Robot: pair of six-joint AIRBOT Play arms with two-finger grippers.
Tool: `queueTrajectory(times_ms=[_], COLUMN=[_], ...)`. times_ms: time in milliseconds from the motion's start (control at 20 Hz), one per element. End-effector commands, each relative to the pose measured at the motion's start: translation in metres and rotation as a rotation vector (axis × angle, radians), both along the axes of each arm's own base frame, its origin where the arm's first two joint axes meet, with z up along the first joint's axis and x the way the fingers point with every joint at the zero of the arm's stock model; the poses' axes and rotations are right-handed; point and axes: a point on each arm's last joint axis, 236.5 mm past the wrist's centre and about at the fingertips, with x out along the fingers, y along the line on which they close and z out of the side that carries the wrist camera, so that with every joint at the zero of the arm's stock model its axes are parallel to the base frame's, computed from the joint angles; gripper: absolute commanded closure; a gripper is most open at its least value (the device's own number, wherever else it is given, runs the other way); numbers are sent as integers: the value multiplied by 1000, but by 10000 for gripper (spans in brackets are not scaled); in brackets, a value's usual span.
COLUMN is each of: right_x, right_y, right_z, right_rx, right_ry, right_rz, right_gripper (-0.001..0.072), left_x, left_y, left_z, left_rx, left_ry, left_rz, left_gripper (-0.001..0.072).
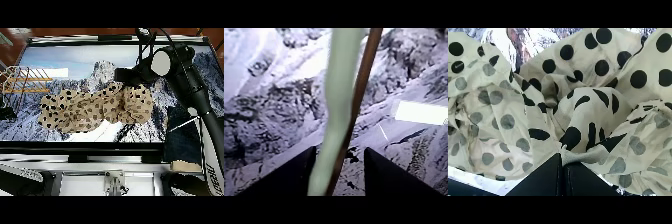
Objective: Fold the shirts.
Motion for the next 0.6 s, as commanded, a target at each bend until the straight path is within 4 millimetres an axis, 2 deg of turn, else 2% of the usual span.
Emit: queueTrajectory(times_ms=[0,150,300,550], right_x=[4,4,5,5], right_y=[2,2,2,2], right_z=[4,4,4,4], right_rx=[17,18,18,17], right_ry=[-19,-20,-20,-21], right_rz=[-8,-8,-8,-8], right_gripper=[648,648,648,648], left_x=[-1,1,14,45], left_y=[-2,-2,0,-4], left_z=[0,3,19,66], left_rx=[-7,-4,12,14], left_ry=[4,0,-41,-160], left_rz=[-3,-6,-8,9], left_gripper=[467,661,664,665])
